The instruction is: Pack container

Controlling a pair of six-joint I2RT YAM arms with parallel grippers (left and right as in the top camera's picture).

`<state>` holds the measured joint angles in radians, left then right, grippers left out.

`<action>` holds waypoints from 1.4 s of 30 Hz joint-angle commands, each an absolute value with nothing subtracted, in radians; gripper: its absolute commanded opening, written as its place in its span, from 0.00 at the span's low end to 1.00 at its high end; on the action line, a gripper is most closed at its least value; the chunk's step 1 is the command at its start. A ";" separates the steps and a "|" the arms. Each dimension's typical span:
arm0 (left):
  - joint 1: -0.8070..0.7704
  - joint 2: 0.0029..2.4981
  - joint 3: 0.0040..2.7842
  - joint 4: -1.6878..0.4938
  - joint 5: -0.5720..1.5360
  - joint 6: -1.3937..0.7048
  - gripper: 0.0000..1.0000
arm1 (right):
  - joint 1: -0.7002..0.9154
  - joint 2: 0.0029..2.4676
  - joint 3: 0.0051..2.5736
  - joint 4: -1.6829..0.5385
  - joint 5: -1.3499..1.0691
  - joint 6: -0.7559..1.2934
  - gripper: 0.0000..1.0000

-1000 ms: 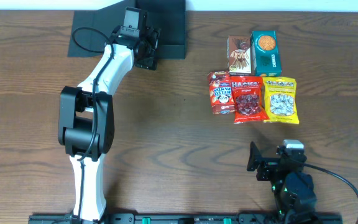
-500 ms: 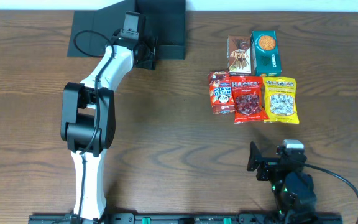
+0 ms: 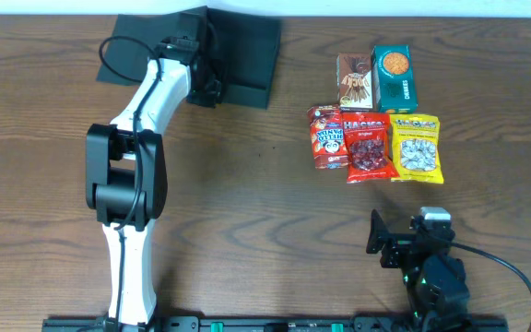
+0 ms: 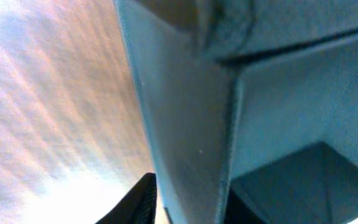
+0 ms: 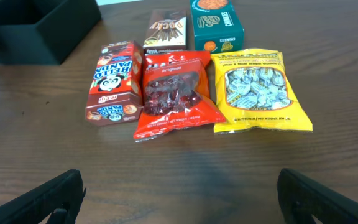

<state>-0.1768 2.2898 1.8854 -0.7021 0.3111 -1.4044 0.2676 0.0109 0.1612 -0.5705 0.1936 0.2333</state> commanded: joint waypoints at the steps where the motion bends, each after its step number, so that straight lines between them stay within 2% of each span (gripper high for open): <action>1: -0.157 2.301 1.950 -0.796 0.301 -1.268 0.25 | 0.263 0.006 0.152 -0.572 0.194 0.223 0.99; 4: -0.156 2.301 2.008 -0.944 0.263 -1.225 0.19 | 0.263 0.006 0.152 -0.572 0.194 0.223 0.99; 9: -0.156 2.292 2.080 -1.178 0.226 -1.142 0.18 | 0.263 0.006 0.152 -0.572 0.194 0.223 0.99; 14: -0.163 2.289 2.090 -1.313 0.208 -0.985 0.11 | 0.263 0.006 0.152 -0.572 0.194 0.223 0.99; 19: -0.178 2.289 2.090 -1.441 0.067 -0.941 0.08 | 0.263 0.006 0.152 -0.572 0.194 0.223 0.99; 28: -0.193 2.289 2.090 -1.517 -0.050 -0.893 0.15 | 0.263 0.006 0.152 -0.572 0.194 0.223 0.99; 32: -0.200 2.289 2.090 -1.536 -0.081 -0.893 0.26 | 0.263 0.006 0.152 -0.572 0.194 0.223 0.99; 37: -0.204 2.289 2.082 -1.515 -0.072 -0.898 0.26 | 0.263 0.006 0.152 -0.572 0.194 0.223 0.99; 42: -0.204 2.289 2.082 -1.486 0.040 -0.898 0.20 | 0.263 0.006 0.152 -0.572 0.194 0.223 0.99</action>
